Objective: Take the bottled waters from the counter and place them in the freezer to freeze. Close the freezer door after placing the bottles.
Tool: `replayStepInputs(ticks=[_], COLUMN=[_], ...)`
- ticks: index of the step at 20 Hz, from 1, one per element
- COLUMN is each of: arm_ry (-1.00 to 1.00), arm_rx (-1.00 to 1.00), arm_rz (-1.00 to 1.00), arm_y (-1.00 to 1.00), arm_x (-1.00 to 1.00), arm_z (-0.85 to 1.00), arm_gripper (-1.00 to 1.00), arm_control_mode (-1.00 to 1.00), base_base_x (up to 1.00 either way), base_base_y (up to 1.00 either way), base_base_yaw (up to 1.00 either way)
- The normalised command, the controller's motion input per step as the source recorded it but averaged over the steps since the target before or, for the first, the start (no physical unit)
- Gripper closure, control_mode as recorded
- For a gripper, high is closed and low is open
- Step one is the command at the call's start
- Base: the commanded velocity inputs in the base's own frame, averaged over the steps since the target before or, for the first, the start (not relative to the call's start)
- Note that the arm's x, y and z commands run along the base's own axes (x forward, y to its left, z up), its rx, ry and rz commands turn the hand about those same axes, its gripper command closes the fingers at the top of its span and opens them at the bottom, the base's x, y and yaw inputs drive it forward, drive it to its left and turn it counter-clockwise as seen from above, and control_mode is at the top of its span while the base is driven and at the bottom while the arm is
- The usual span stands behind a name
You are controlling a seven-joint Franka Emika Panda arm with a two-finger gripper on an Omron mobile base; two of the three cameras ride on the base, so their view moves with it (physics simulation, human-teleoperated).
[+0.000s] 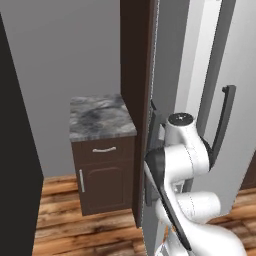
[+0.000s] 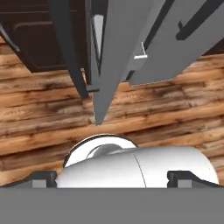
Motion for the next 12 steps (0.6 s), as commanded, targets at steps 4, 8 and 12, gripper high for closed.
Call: replayStepInputs(ticks=[4, 8, 12], arm_ry=[-0.31, -0.34, -0.46], arm_rx=[-0.32, -0.38, -0.40], arm_rz=[-0.37, -0.49, -0.51], arm_y=[0.79, 0.62, 0.15], arm_x=[0.44, 0.57, 0.31], arm_z=[0.00, -0.02, -0.19], arm_gripper=[-1.00, -1.00, -1.00], arm_control_mode=[-1.00, -1.00, -1.00], base_base_x=[0.00, 0.00, 0.00], base_base_y=[0.00, 0.00, 0.00], base_base_yaw=[0.00, 0.00, 0.00])
